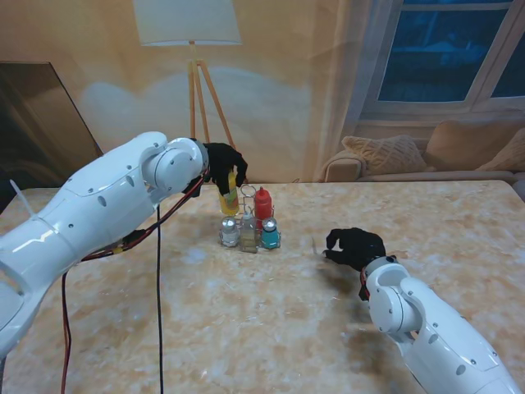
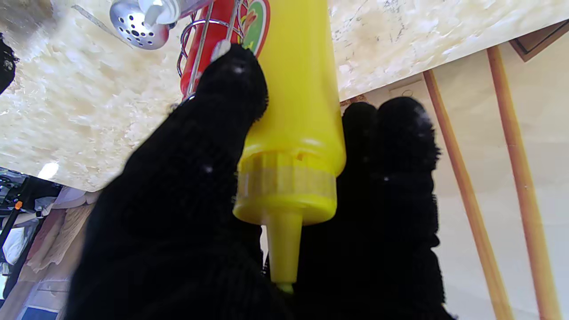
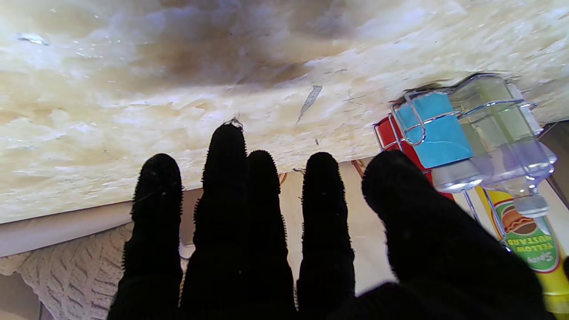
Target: Place the seasoning bottles into the rack
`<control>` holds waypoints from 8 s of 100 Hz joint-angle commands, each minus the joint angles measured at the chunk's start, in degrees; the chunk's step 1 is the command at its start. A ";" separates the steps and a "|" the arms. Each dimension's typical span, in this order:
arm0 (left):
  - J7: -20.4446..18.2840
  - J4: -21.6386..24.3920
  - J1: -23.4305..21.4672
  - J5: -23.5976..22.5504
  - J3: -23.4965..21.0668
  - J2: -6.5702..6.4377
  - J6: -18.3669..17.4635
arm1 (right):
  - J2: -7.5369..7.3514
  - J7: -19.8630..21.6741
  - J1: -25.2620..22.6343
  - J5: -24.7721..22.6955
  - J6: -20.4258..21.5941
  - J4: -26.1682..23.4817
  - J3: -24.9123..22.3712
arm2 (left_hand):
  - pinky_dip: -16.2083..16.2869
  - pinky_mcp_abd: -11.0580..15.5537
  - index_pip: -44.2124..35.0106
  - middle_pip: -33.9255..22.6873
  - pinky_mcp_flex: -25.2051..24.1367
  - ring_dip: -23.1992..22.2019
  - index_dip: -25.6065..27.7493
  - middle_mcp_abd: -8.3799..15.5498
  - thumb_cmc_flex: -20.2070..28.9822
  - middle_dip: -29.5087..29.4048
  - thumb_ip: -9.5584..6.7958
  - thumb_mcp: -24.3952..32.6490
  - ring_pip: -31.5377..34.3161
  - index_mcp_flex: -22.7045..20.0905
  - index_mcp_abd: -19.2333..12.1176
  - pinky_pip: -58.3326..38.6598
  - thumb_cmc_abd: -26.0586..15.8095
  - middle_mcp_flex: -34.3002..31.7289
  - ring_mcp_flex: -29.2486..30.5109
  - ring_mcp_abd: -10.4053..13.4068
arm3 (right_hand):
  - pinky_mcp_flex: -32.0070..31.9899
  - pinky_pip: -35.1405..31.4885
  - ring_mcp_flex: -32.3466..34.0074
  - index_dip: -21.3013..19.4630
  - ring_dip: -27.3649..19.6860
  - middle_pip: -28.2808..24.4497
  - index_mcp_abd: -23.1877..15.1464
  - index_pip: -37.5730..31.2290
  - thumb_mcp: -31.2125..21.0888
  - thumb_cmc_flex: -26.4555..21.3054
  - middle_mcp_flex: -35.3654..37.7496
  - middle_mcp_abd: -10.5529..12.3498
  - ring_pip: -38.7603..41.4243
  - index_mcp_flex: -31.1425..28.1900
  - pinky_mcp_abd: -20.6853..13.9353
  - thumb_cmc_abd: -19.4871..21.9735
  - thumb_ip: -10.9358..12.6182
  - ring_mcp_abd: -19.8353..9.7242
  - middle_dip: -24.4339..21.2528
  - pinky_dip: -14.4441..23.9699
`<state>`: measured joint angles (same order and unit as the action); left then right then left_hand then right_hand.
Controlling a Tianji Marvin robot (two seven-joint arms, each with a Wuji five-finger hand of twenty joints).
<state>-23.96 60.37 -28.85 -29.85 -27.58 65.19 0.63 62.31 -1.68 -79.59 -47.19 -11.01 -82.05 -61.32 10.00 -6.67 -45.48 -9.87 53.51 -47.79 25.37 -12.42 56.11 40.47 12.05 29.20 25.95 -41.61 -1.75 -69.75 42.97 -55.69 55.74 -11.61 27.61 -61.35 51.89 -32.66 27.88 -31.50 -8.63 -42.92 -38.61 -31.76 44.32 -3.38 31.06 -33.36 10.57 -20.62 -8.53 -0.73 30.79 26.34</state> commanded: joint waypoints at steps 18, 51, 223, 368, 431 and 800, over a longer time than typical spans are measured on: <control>0.60 -2.71 1.32 1.32 1.65 1.79 0.40 | 0.17 0.71 -0.82 -0.30 0.07 -0.49 -0.18 | 1.38 14.25 -10.52 -6.18 -0.31 -1.98 1.79 5.02 6.57 2.92 -1.13 11.31 4.92 -4.23 1.16 -1.39 -4.01 -4.55 5.64 -0.62 | 0.12 -0.95 1.36 0.74 1.24 -0.58 -1.01 -0.85 -0.81 -0.58 1.04 0.34 0.65 -0.12 0.27 -1.90 -1.49 -0.51 -0.11 0.00; 2.03 -5.42 1.97 3.57 2.70 3.37 0.13 | 0.15 0.69 -0.98 -0.38 0.07 -0.54 -0.43 | 1.57 14.26 -10.50 -6.27 -0.28 -1.99 1.84 4.94 6.60 2.92 -1.12 11.27 4.99 -4.09 1.16 -1.28 -4.16 -4.42 5.64 -0.54 | 0.17 -1.01 1.33 0.74 1.24 -0.56 -1.04 -0.86 -0.82 -0.61 1.00 0.43 0.65 -0.13 0.28 -1.89 -1.50 -0.47 -0.12 0.02; 12.39 -8.49 -3.44 1.34 -1.19 4.37 -0.57 | 0.13 0.56 -0.77 -0.40 0.48 0.10 -0.33 | 1.93 13.57 -10.97 -6.65 -0.74 -2.04 2.19 4.65 6.70 3.12 -1.06 12.10 5.00 -3.61 1.16 -1.01 -4.17 -3.85 5.12 -0.83 | 0.37 -1.07 1.40 0.85 1.25 -0.61 -0.96 -0.95 -1.02 -0.69 1.01 0.30 0.74 -0.02 0.19 -1.99 -1.54 -0.54 -0.14 0.01; 12.25 -3.86 -8.47 1.32 -5.92 2.72 1.19 | 0.16 0.21 -0.97 -0.57 0.55 -0.07 -0.57 | 1.06 13.13 -10.47 -6.51 -0.52 -1.06 2.55 3.67 7.18 3.09 -1.16 11.88 4.90 -3.41 2.30 -0.93 -4.57 -3.83 5.39 -1.44 | 0.43 -1.08 1.54 0.92 1.25 -0.62 -1.13 -1.18 -1.31 -0.73 1.03 0.38 0.79 -0.08 0.11 -2.34 -1.63 -0.62 -0.16 -0.04; 15.68 -4.18 -11.88 3.78 -9.77 3.48 5.13 | 0.18 0.23 -0.82 -0.47 0.47 0.02 -0.37 | 0.73 12.69 -10.29 -6.70 -0.15 -0.69 3.23 2.77 7.62 3.63 -1.22 11.75 5.45 -3.12 2.99 -1.22 -4.92 -3.55 5.28 -2.07 | 0.64 -1.11 1.59 0.93 1.24 -0.65 -1.03 -1.25 -1.40 -0.78 0.98 0.41 0.82 -0.06 0.07 -2.39 -1.65 -0.61 -0.18 -0.05; 14.03 -6.25 -8.54 4.20 -3.54 4.76 2.47 | 0.10 0.17 -1.37 -1.06 0.55 -0.51 -1.10 | 14.32 -4.06 15.91 -15.06 -19.04 11.81 3.51 -1.66 -12.21 -15.18 -2.95 22.37 -1.20 -1.18 11.54 18.02 -6.21 15.40 -14.80 -6.07 | 0.81 -1.18 1.78 1.08 1.23 -0.80 -1.34 -1.48 -2.51 -0.95 1.06 0.55 0.91 0.07 -0.02 -3.53 -1.92 -0.86 -0.21 -0.14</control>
<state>-9.02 53.63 -37.39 -25.50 -30.80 70.00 3.32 62.23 -2.36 -80.32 -48.03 -10.63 -82.19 -62.44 23.11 -10.96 -31.60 -25.56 37.43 -37.41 28.50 -13.80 45.87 25.96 11.68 48.38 25.66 -42.29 7.93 -52.20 38.89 -41.98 42.44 -15.44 28.32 -61.36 52.94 -32.02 27.88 -31.52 -8.65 -43.66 -40.18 -31.75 44.32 -3.38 31.12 -33.36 10.54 -22.73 -8.55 -1.10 30.78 26.34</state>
